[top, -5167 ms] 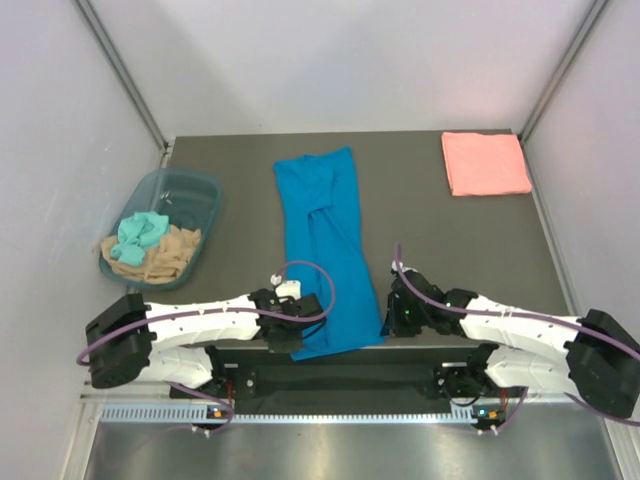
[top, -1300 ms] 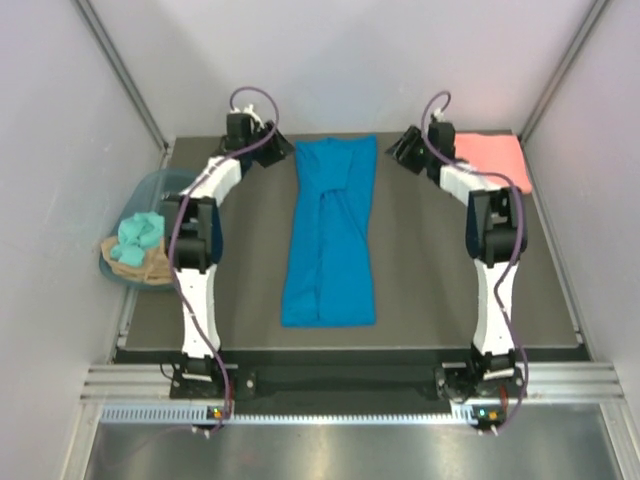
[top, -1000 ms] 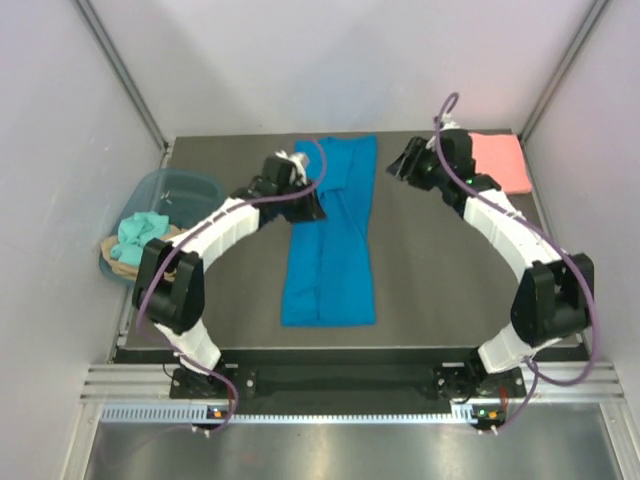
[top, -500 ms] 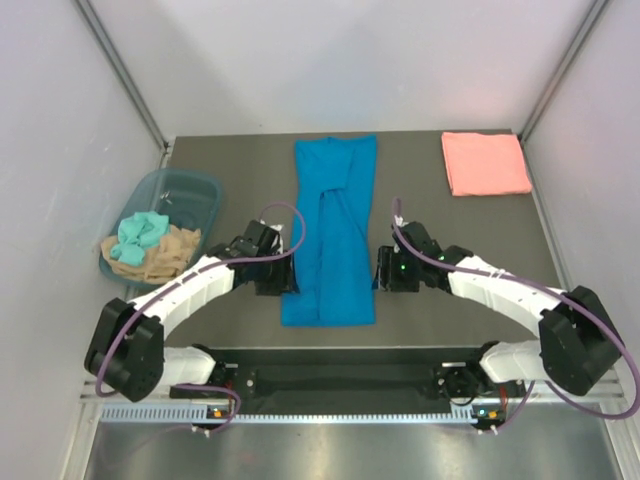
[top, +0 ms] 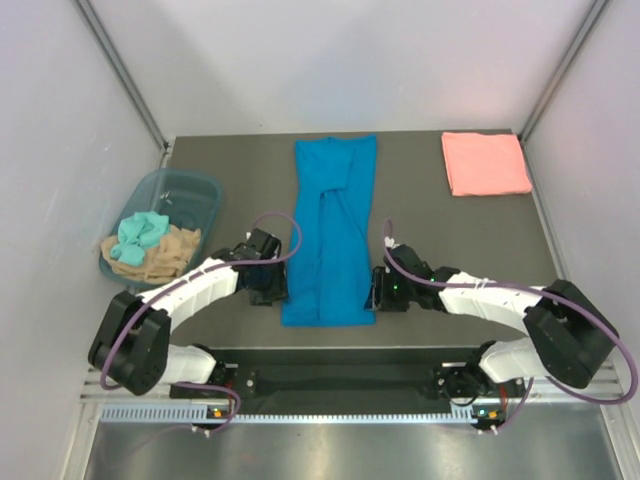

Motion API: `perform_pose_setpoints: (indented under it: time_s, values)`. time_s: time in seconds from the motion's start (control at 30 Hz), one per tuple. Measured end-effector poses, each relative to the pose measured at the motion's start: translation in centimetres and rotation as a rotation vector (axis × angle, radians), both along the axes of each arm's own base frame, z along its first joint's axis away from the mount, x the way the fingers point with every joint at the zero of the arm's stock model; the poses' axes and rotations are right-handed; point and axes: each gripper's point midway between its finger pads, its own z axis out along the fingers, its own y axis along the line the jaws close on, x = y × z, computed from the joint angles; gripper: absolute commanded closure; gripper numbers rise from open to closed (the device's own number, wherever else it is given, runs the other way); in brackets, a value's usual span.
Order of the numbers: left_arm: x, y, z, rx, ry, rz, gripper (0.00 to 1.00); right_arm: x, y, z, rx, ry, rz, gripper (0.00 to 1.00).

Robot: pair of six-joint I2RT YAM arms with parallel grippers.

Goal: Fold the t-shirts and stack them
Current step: Fold the tshirt

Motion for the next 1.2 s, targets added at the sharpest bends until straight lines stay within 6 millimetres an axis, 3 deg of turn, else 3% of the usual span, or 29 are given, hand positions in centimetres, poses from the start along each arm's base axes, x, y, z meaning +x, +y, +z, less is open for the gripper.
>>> perform_pose_setpoints:
  time_s: [0.17,0.3,0.43,0.6,0.73,1.0,1.2]
  values:
    - [-1.2,0.3,-1.1,-0.002,0.042,0.021,0.47,-0.9,0.8,-0.4,0.037,0.014,0.004,0.72]
    - [-1.8,0.3,-1.4,0.002,0.055,0.026,0.51,-1.2,0.4,-0.8,0.031,0.031,-0.019,1.00]
    - [-2.5,-0.1,-1.2,0.036,0.050,-0.003,0.51,-1.6,-0.4,-0.5,0.015,0.031,-0.041,1.00]
    - [-2.3,-1.3,0.6,0.012,0.013,-0.027,0.48,-1.7,-1.1,1.4,0.026,-0.011,-0.057,1.00]
    - [-2.8,-2.3,1.2,-0.060,0.017,-0.029,0.47,-2.1,-1.5,1.2,0.021,0.001,-0.066,0.92]
    - [-4.8,-1.9,-0.7,-0.074,0.084,-0.018,0.47,-3.5,-2.6,-0.4,-0.023,0.052,-0.072,0.67]
    - [-5.3,-2.2,-1.3,-0.082,0.103,-0.026,0.51,-3.7,-2.7,-0.6,-0.024,0.059,-0.069,0.65]
